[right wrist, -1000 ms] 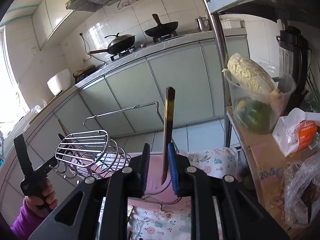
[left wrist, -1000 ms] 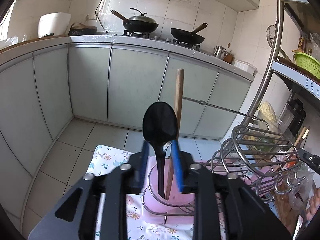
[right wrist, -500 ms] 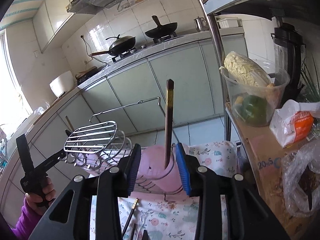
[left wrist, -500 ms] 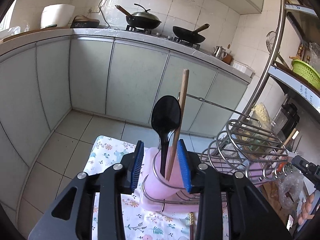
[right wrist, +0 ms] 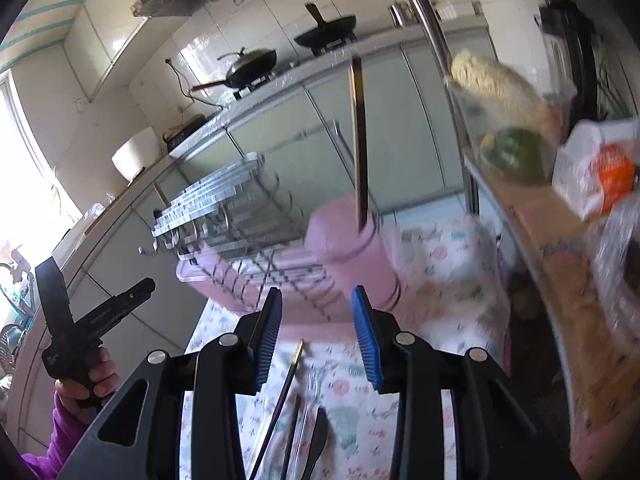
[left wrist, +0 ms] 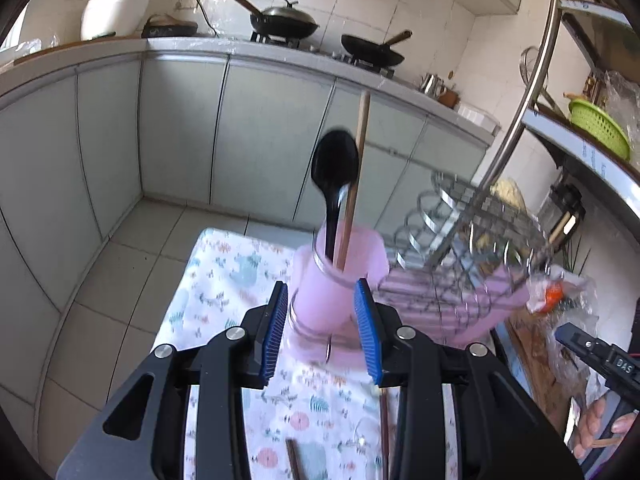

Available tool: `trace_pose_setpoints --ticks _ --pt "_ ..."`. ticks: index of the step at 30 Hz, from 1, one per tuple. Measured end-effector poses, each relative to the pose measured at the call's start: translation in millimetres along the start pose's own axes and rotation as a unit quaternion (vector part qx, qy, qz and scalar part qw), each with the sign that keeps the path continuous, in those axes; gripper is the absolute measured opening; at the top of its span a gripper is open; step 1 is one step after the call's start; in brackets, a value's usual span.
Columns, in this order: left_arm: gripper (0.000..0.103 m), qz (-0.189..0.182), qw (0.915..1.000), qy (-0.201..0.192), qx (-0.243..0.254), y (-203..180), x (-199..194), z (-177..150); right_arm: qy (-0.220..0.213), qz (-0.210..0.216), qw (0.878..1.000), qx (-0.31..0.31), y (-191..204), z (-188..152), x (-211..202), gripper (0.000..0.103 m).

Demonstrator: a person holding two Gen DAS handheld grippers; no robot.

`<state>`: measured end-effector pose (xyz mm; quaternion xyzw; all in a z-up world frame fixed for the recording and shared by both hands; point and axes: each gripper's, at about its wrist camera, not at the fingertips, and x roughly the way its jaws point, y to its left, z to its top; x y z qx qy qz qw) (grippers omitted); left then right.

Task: Organize utensils
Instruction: 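Return both tools to the cloth and grasp a dark chopstick with the left tool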

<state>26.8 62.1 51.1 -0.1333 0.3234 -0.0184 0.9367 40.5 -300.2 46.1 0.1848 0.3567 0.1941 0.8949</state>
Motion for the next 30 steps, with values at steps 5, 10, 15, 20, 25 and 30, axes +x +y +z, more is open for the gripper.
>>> trace_pose_setpoints --ticks 5,10,15,20,25,30 --pt "0.035 0.008 0.9992 0.036 0.013 -1 4 -19 0.039 0.017 0.999 0.023 -5 -19 16 0.037" --pt "0.035 0.008 0.9942 0.107 0.012 6 19 -46 0.075 0.028 0.996 0.028 -3 -33 33 0.036" --pt "0.033 0.01 0.9852 0.17 0.018 12 32 -72 0.111 0.038 0.992 0.039 -6 -47 48 0.032" --pt "0.025 0.02 0.9746 0.221 0.029 14 46 -96 0.147 0.038 0.987 0.048 -11 -64 62 0.032" --pt "0.025 0.03 0.9629 0.266 0.035 14 61 -113 0.172 0.042 0.983 0.056 -14 -77 75 0.032" --pt "0.024 0.039 0.9555 0.29 0.04 13 72 -124 0.189 0.045 0.978 0.07 -20 -84 86 0.032"
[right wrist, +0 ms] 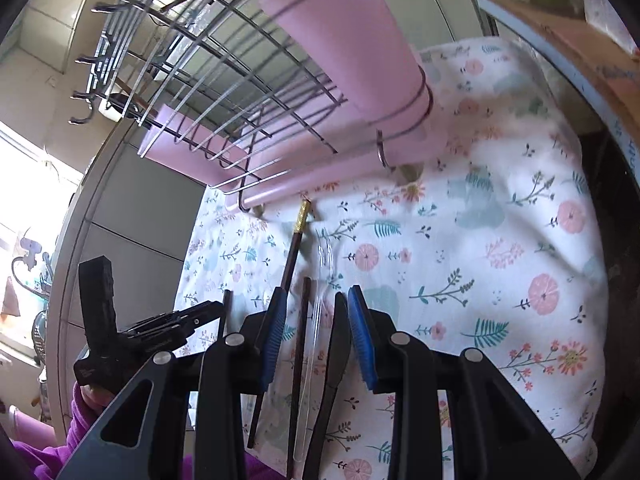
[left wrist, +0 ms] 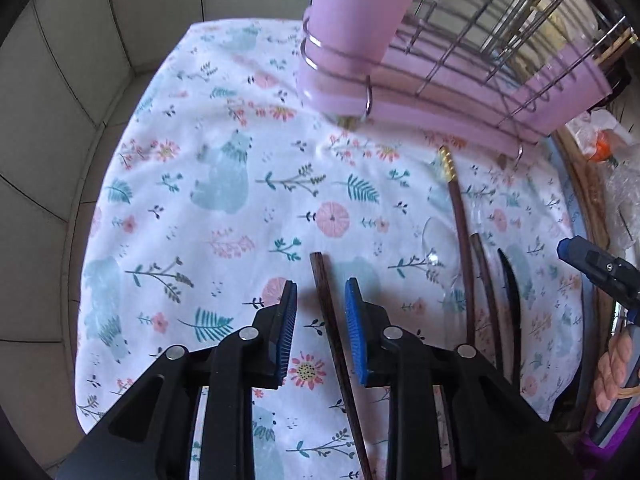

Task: Organize utensils
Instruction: 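Return both tools to the cloth and grasp a dark chopstick with the left tool, then grasp a thin dark utensil with the right tool while the left tool holds its chopstick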

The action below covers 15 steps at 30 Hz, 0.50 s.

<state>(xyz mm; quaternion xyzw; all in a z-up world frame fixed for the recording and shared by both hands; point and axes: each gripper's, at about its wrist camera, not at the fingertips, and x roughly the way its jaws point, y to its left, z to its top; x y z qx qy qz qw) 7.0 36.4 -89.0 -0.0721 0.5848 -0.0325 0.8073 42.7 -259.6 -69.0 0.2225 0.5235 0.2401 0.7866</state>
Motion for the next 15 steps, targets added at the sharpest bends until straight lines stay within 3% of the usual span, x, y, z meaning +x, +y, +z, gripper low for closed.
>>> trace_pose_setpoints --ticks 8,15 --pt "0.006 0.016 0.9998 0.005 -0.005 5 8 -1 0.015 0.004 1.0 0.011 -5 -1 10 0.032" --pt "0.005 -0.006 0.9998 -0.004 -0.018 17 2 0 0.044 -0.008 0.999 0.018 -10 -6 20 0.032"
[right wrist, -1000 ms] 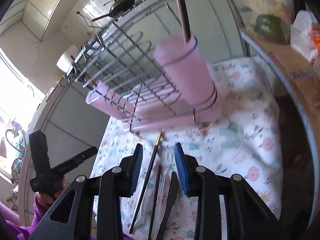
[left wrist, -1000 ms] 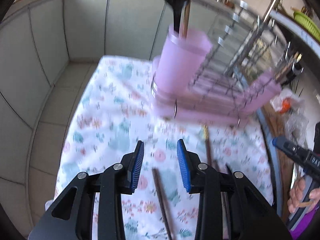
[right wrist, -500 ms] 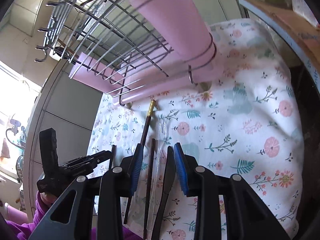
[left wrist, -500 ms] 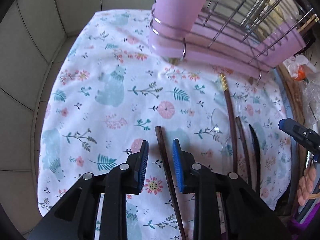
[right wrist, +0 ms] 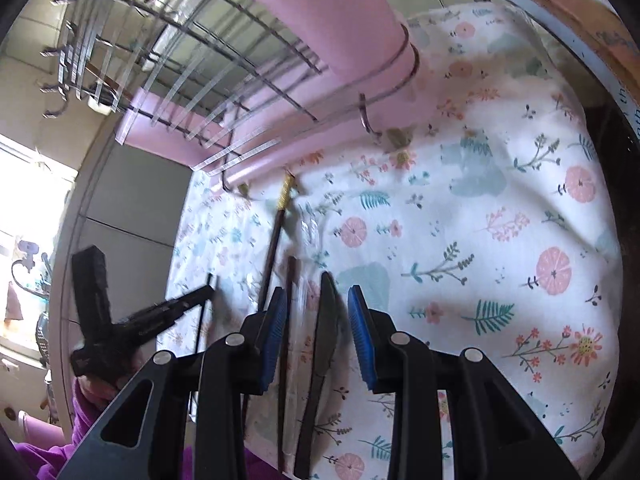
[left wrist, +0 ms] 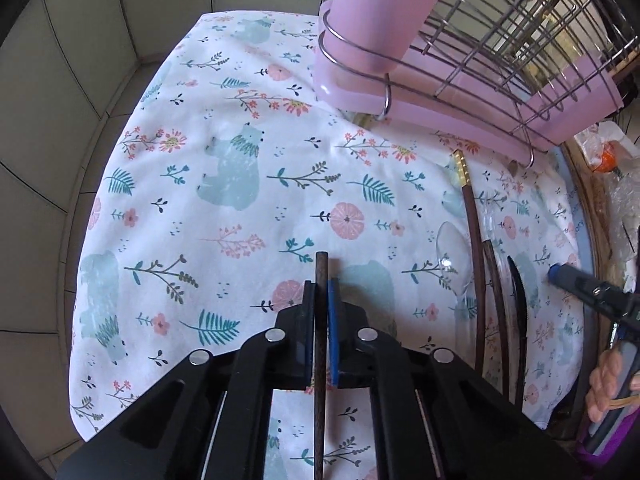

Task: Organize utensils
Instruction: 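Grasp a thin dark utensil with the right tool while the left tool holds its chopstick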

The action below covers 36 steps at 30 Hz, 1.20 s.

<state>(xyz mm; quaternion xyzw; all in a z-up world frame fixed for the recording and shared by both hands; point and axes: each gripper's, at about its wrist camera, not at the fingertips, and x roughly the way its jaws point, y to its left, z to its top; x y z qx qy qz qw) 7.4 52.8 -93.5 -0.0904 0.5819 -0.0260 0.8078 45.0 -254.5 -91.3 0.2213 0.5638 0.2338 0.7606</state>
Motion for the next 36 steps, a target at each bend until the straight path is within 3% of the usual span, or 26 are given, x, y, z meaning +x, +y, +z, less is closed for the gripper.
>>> trace_pose_setpoints --ticks 6,14,17,18,19,26,36 --pt "0.005 -0.008 1.0 0.0 0.001 -3 1 -2 0.04 -0.012 0.999 0.009 -6 -6 15 0.032" --pt "0.005 -0.014 0.9999 0.0 0.0 -2 1 -2 0.06 0.029 0.997 0.039 -14 -1 34 0.031" --pt "0.005 -0.014 0.9999 -0.001 0.001 -3 2 -2 0.063 0.03 0.997 0.036 -13 2 39 0.018" --pt "0.005 -0.013 0.9999 -0.001 0.001 -4 2 -2 0.066 0.031 0.997 0.034 -13 2 40 0.009" --pt "0.005 -0.013 0.9999 -0.001 0.001 -4 2 -2 0.067 0.035 0.997 0.034 -14 2 42 0.009" --pt "0.005 -0.02 0.9997 -0.013 0.002 -2 -5 0 0.038 0.053 0.998 0.028 -14 1 32 0.001" --pt "0.005 -0.042 0.9965 -0.072 0.0 -5 -40 8 -0.02 0.048 0.999 -0.005 -4 -2 -2 0.001"
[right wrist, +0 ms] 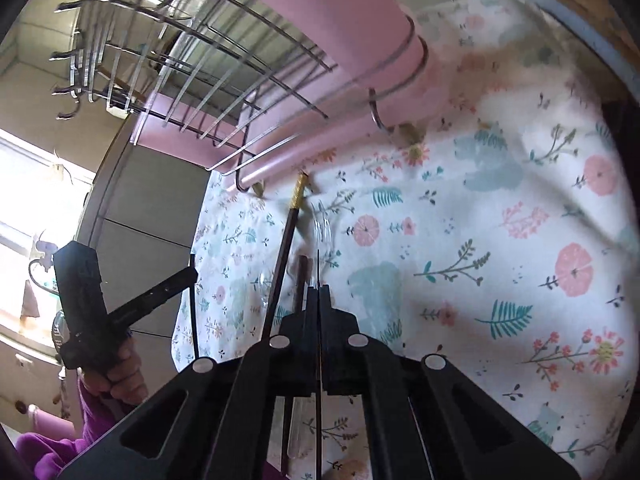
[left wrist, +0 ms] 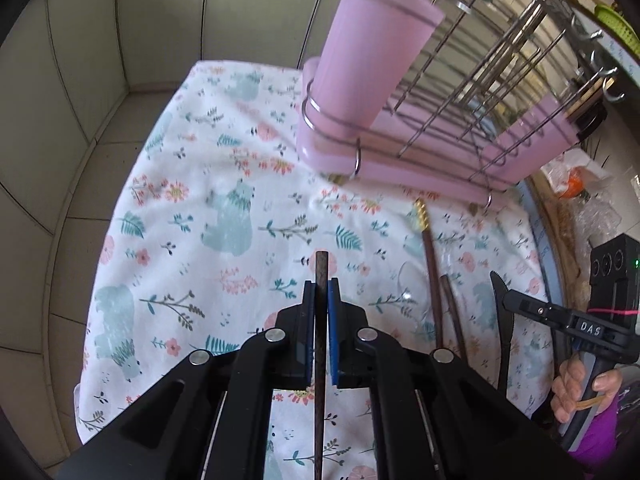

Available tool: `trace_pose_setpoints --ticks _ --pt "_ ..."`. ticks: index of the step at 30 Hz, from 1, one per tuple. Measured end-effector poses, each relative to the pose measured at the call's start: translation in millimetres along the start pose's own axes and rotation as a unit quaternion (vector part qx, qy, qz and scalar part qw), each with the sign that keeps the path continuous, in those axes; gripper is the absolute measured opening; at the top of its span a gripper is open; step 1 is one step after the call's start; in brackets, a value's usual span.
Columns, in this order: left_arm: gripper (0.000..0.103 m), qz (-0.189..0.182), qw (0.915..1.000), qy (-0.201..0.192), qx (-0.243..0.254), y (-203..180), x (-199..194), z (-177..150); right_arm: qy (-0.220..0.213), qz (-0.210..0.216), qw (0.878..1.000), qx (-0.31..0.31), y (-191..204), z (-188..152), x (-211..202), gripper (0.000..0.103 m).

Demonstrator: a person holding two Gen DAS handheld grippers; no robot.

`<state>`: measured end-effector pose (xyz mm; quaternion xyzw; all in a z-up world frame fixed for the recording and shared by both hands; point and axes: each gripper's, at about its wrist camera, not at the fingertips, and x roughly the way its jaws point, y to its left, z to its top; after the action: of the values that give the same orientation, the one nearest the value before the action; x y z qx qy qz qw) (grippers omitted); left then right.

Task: Organize utensils
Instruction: 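Grasp a thin dark utensil with the right tool while the left tool holds its chopstick, then lift both held utensils up and carry them over the pink cups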

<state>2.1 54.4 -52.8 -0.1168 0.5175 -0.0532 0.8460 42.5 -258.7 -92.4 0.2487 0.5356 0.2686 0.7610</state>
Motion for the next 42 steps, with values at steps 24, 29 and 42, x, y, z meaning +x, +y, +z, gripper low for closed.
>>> trace_pose_setpoints --ticks 24,29,42 --pt "0.005 -0.019 0.9976 -0.066 -0.01 2 -34 18 -0.037 -0.053 0.996 -0.056 19 0 -4 0.001" --pt "0.005 -0.029 0.9917 -0.123 -0.022 3 -65 34 -0.123 -0.041 0.987 -0.095 48 11 -49 0.001" --pt "0.005 -0.058 0.9537 -0.295 -0.016 -24 -151 95 -0.407 -0.035 0.895 -0.178 113 59 -168 0.001"
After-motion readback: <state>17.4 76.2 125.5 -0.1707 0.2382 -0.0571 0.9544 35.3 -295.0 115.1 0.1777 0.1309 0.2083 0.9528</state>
